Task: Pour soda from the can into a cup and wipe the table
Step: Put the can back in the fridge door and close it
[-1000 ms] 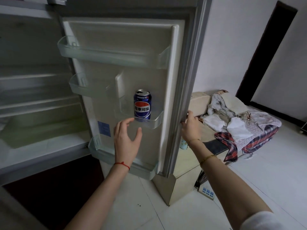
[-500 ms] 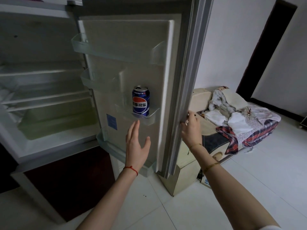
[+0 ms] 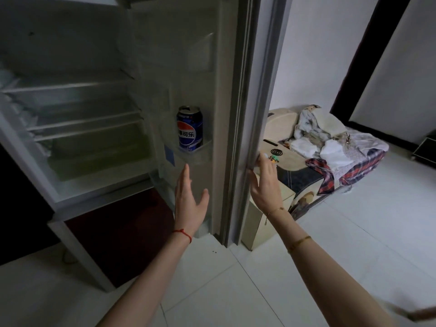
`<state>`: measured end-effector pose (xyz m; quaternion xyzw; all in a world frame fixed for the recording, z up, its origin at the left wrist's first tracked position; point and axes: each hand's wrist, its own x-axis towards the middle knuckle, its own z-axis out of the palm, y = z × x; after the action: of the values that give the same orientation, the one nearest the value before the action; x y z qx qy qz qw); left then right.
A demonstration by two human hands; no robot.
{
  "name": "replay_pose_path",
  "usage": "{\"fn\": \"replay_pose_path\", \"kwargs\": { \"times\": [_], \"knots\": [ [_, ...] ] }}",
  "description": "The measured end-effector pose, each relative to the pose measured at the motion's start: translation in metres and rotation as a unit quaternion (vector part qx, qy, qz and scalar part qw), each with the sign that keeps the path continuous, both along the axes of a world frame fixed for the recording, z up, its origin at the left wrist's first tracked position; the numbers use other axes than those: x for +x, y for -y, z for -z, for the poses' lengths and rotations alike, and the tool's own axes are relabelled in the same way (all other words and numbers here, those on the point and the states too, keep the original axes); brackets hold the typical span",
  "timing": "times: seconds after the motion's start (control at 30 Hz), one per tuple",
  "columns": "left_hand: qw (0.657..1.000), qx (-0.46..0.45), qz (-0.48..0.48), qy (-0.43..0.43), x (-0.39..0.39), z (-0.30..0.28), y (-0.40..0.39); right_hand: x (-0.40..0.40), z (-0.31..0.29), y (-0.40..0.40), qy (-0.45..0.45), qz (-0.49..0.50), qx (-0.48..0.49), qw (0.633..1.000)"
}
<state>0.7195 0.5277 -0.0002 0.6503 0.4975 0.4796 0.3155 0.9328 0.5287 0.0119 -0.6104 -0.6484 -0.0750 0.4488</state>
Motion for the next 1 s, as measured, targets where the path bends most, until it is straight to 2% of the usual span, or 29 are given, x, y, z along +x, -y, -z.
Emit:
{"fn": "replay_pose_path", "kwargs": {
  "times": [0.23,0.57,1.0],
  "knots": [
    [1.0,0.002,-0.021,0.018,-0.056,0.004,0.03,-0.068,0.0,0.028,0.062,-0.052,0.024,0.996],
    [0.997,0.025,-0.071,0.007,-0.126,0.016,0.054,-0.179,-0.006,0.025,0.113,-0.159,0.065,0.979],
    [0.985,-0.018,-0.168,-0.025,-0.231,0.024,0.045,-0.304,-0.007,-0.01,0.134,-0.23,0.031,0.963]
  ]
}}
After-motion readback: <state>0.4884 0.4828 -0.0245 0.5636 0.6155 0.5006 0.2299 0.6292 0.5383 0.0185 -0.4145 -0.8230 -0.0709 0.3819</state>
